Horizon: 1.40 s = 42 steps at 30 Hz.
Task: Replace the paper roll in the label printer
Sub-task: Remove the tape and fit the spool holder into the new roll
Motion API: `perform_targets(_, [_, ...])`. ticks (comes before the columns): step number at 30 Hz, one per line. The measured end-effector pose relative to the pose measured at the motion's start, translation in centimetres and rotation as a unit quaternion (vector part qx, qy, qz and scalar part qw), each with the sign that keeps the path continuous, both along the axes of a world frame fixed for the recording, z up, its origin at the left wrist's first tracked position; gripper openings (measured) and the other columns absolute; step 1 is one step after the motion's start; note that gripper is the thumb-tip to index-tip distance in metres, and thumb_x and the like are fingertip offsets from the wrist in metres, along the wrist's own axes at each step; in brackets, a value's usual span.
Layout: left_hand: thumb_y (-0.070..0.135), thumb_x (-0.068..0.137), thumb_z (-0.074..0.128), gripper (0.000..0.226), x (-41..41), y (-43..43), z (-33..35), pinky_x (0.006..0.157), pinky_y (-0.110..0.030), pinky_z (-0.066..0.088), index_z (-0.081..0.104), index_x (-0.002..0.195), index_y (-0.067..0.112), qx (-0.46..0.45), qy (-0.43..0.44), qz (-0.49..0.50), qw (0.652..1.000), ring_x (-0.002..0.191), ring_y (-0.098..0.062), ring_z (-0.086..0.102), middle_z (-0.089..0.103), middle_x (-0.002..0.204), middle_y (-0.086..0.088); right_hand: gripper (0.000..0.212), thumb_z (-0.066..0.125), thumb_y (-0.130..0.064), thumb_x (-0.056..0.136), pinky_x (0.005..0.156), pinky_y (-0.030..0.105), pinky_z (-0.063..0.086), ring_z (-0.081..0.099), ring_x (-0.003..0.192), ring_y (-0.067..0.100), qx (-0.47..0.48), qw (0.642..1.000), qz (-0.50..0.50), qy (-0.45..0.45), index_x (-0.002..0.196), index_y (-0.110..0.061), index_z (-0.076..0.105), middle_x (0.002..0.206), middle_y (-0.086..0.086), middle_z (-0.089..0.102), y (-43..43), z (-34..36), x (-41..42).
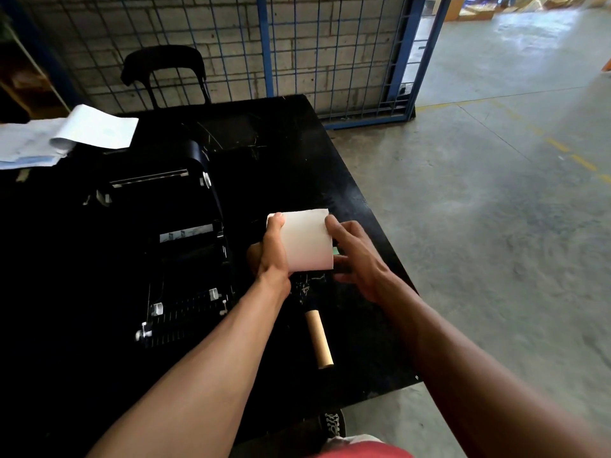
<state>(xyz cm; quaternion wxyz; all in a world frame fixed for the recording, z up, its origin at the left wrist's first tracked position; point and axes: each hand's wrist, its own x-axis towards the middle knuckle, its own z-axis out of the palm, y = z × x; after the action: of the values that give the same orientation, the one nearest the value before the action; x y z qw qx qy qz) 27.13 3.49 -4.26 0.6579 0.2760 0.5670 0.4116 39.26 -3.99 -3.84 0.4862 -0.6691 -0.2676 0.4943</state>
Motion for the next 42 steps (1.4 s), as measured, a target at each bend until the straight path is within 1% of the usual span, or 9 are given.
perform_targets(5, [0.058, 0.061, 0.073, 0.053, 0.9, -0.8, -0.4, 0.067, -0.048, 0.062, 0.075, 0.081, 0.010, 0.057, 0.030, 0.007, 0.998, 0.075, -0.028, 0.075, 0.077, 0.081, -0.010, 0.076, 0.076, -0.073, 0.065, 0.059, 0.043, 0.063, 0.074, 0.094, 0.029, -0.013, 0.986, -0.106, 0.131, 0.112, -0.022, 0.045, 0.118, 0.010, 0.064, 1.6, 0.2, -1.6])
perform_targets(13, [0.073, 0.069, 0.062, 0.079, -0.6, 0.0, -0.1, 0.064, -0.030, 0.044, 0.049, 0.121, 0.016, 0.042, 0.085, -0.105, 0.990, 0.098, -0.013, 0.060, 0.056, 0.120, 0.001, 0.071, 0.076, -0.059, 0.075, 0.060, 0.047, 0.064, 0.073, 0.093, 0.030, 0.009, 0.984, -0.153, 0.088, 0.120, -0.013, 0.047, 0.115, 0.013, 0.064, 2.2, -0.7, -0.7])
perform_targets(18, [0.042, 0.091, 0.053, 0.029, -2.9, -0.2, -2.3, 0.071, -0.037, 0.044, 0.056, 0.106, 0.017, 0.027, 0.139, -0.095, 0.985, 0.097, -0.023, 0.064, 0.065, 0.108, -0.006, 0.068, 0.073, -0.056, 0.082, 0.060, 0.050, 0.064, 0.073, 0.095, 0.028, 0.019, 0.986, -0.145, 0.083, 0.125, -0.010, 0.045, 0.113, 0.010, 0.064, 2.5, -1.1, 0.4])
perform_targets(20, [0.022, 0.085, 0.059, 0.010, -3.7, -1.5, -4.1, 0.066, -0.038, 0.047, 0.059, 0.093, 0.016, 0.034, 0.333, -0.189, 0.923, 0.090, -0.028, 0.064, 0.064, 0.092, -0.009, 0.066, 0.073, -0.056, 0.081, 0.060, 0.049, 0.064, 0.072, 0.094, 0.027, 0.012, 0.987, -0.138, 0.081, 0.122, -0.011, 0.046, 0.113, 0.009, 0.064, 2.9, -1.1, 0.8])
perform_targets(23, [0.026, 0.073, 0.079, 0.064, -4.6, -4.8, -6.8, 0.077, -0.033, 0.048, 0.045, 0.126, 0.010, -0.018, 0.534, -0.368, 0.761, 0.113, -0.030, 0.059, 0.058, 0.123, -0.012, 0.062, 0.074, -0.058, 0.078, 0.060, 0.049, 0.064, 0.072, 0.095, 0.027, 0.008, 0.988, -0.124, 0.091, 0.117, -0.016, 0.048, 0.112, 0.008, 0.064, 3.6, -1.3, 1.2])
perform_targets(26, [0.025, 0.071, 0.084, 0.074, -4.8, -6.5, -8.8, 0.070, -0.026, 0.042, 0.037, 0.126, 0.009, -0.004, 0.586, -0.380, 0.716, 0.112, -0.028, 0.059, 0.056, 0.125, -0.015, 0.064, 0.075, -0.059, 0.075, 0.061, 0.051, 0.064, 0.073, 0.095, 0.028, 0.005, 0.989, -0.114, 0.094, 0.116, -0.017, 0.049, 0.113, 0.009, 0.064, 4.3, -1.5, 1.4])
perform_targets(32, [0.010, 0.083, 0.076, 0.048, -4.8, -5.6, -9.3, 0.077, -0.024, 0.049, 0.048, 0.121, 0.007, 0.012, 0.587, -0.347, 0.731, 0.108, -0.025, 0.063, 0.063, 0.119, -0.013, 0.054, 0.075, -0.057, 0.077, 0.062, 0.052, 0.064, 0.072, 0.095, 0.027, -0.006, 0.992, -0.094, 0.087, 0.106, -0.021, 0.048, 0.113, 0.008, 0.063, 5.4, -1.7, 1.7])
perform_targets(38, [0.026, 0.084, 0.076, 0.024, -4.4, -0.2, -4.2, 0.062, -0.029, 0.055, 0.061, 0.068, 0.015, 0.082, 0.442, -0.070, 0.891, 0.080, -0.023, 0.069, 0.067, 0.074, -0.001, 0.072, 0.075, -0.058, 0.077, 0.059, 0.046, 0.063, 0.073, 0.095, 0.028, -0.011, 0.993, -0.077, 0.085, 0.123, -0.012, 0.046, 0.113, 0.009, 0.064, 5.8, -1.7, 1.6])
perform_targets(42, [0.033, 0.088, 0.070, 0.032, -2.7, 3.3, 0.5, 0.064, -0.037, 0.059, 0.062, 0.073, 0.006, 0.175, 0.349, 0.034, 0.920, 0.069, -0.021, 0.069, 0.070, 0.071, -0.004, 0.070, 0.076, -0.060, 0.073, 0.057, 0.044, 0.063, 0.074, 0.089, 0.026, 0.001, 0.994, -0.080, 0.075, 0.118, -0.014, 0.048, 0.110, 0.009, 0.066, 6.0, -1.2, 0.8])
